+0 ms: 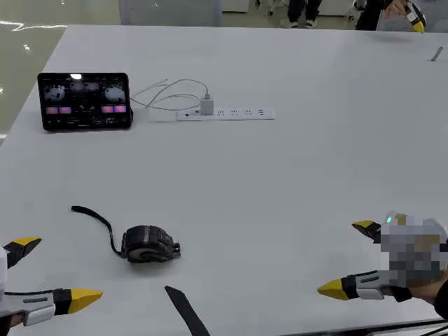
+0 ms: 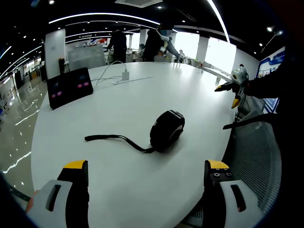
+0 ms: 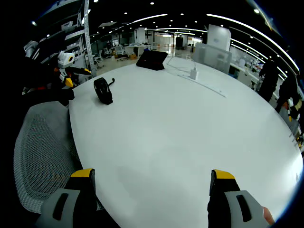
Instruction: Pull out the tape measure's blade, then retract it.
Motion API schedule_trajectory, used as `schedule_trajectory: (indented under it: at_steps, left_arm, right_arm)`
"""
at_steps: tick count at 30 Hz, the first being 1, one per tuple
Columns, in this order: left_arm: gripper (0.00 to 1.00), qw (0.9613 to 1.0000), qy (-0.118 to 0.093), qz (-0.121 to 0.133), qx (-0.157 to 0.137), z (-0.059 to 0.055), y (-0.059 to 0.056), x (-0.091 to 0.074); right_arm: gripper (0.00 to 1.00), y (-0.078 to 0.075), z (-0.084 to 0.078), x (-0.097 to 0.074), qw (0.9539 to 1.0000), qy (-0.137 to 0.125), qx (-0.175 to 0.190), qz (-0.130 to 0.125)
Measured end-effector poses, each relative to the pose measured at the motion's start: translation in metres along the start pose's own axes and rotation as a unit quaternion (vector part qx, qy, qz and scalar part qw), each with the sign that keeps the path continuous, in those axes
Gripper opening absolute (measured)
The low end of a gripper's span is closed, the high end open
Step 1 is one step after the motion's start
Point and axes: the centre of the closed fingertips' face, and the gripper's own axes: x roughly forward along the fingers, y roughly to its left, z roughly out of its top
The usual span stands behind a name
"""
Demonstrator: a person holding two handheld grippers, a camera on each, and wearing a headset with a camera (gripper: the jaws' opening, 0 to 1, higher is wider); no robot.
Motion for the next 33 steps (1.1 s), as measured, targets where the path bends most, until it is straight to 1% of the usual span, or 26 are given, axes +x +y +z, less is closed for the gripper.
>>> schedule_trajectory:
  at_steps: [5, 12, 15, 16, 17, 18, 19, 20, 21, 22, 23, 24, 26, 27, 28, 30, 32, 33]
  left_arm:
    - [0.99, 1.0, 0.0, 0.002, -0.001, -0.001, 0.001, 0.0]
    - [0.99, 1.0, 0.002, 0.001, 0.001, -0.002, 0.002, 0.001]
    - [0.99, 1.0, 0.004, 0.0, 0.003, -0.002, 0.004, 0.003]
    - [0.99, 0.9999, -0.005, 0.003, 0.011, 0.002, 0.006, 0.004]
    - [0.99, 0.9999, -0.006, 0.003, 0.01, 0.003, 0.007, 0.004]
    - [0.99, 1.0, -0.006, 0.0, 0.007, 0.006, 0.007, 0.005]
    - [0.99, 1.0, -0.006, -0.003, 0.007, 0.009, 0.006, 0.006]
    - [0.99, 0.9997, -0.004, -0.008, 0.021, 0.011, 0.004, 0.007]
    - [0.99, 0.999, 0.003, -0.008, 0.045, 0.011, 0.006, 0.008]
    - [0.99, 0.9985, 0.01, -0.008, 0.054, 0.01, 0.007, 0.009]
    - [0.99, 0.9987, 0.008, -0.018, 0.047, 0.012, 0.004, 0.011]
    - [0.99, 0.9987, 0.009, -0.022, 0.046, 0.014, 0.004, 0.012]
    - [0.99, 0.998, 0.014, -0.029, 0.055, 0.017, 0.004, 0.014]
    - [0.99, 0.9973, 0.017, -0.034, 0.062, 0.018, 0.001, 0.016]
    - [0.98, 0.9954, 0.028, -0.047, 0.078, 0.019, -0.003, 0.017]
    - [0.97, 0.9923, 0.039, -0.061, 0.101, 0.02, -0.007, 0.022]
    - [0.97, 0.9884, 0.043, -0.075, 0.125, 0.021, -0.01, 0.026]
    - [0.97, 0.9861, 0.059, -0.08, 0.133, 0.019, -0.012, 0.028]
  right_arm:
    - [0.99, 0.003, -0.002, 0.001, 1.0, 0.004, 0.002, 0.006]
    - [0.99, 0.002, -0.002, 0.001, 1.0, 0.004, 0.001, 0.008]
    - [0.99, 0.001, -0.002, 0.003, 1.0, 0.002, -0.003, 0.007]
    - [0.99, 0.001, -0.001, 0.003, 0.9999, 0.004, -0.008, 0.008]
    - [0.99, 0.001, 0.001, 0.003, 0.9998, 0.004, -0.015, 0.009]
    - [0.99, 0.0, 0.009, 0.003, 0.9995, -0.01, -0.028, 0.01]
    - [0.99, -0.001, 0.014, 0.003, 0.9993, -0.015, -0.033, 0.011]
    - [0.99, -0.002, 0.019, 0.004, 0.9993, -0.016, -0.033, 0.011]
    - [0.99, -0.002, 0.022, 0.005, 0.9992, -0.016, -0.034, 0.012]
    - [0.99, -0.002, 0.025, 0.006, 0.9992, -0.017, -0.033, 0.013]
    - [0.99, -0.001, 0.03, 0.008, 0.9992, -0.019, -0.032, 0.016]
    - [0.99, 0.001, 0.033, 0.01, 0.9991, -0.021, -0.032, 0.02]
    - [0.99, 0.006, 0.04, 0.016, 0.9987, -0.02, -0.038, 0.026]
    - [0.99, 0.009, 0.043, 0.019, 0.9984, -0.021, -0.042, 0.029]
    - [0.99, 0.014, 0.049, 0.022, 0.9978, -0.025, -0.05, 0.036]
    - [0.99, 0.024, 0.06, 0.03, 0.995, -0.042, -0.075, 0.052]
    - [0.99, 0.031, 0.064, 0.036, 0.994, -0.041, -0.082, 0.059]
    - [0.99, 0.034, 0.066, 0.041, 0.9935, -0.038, -0.085, 0.065]
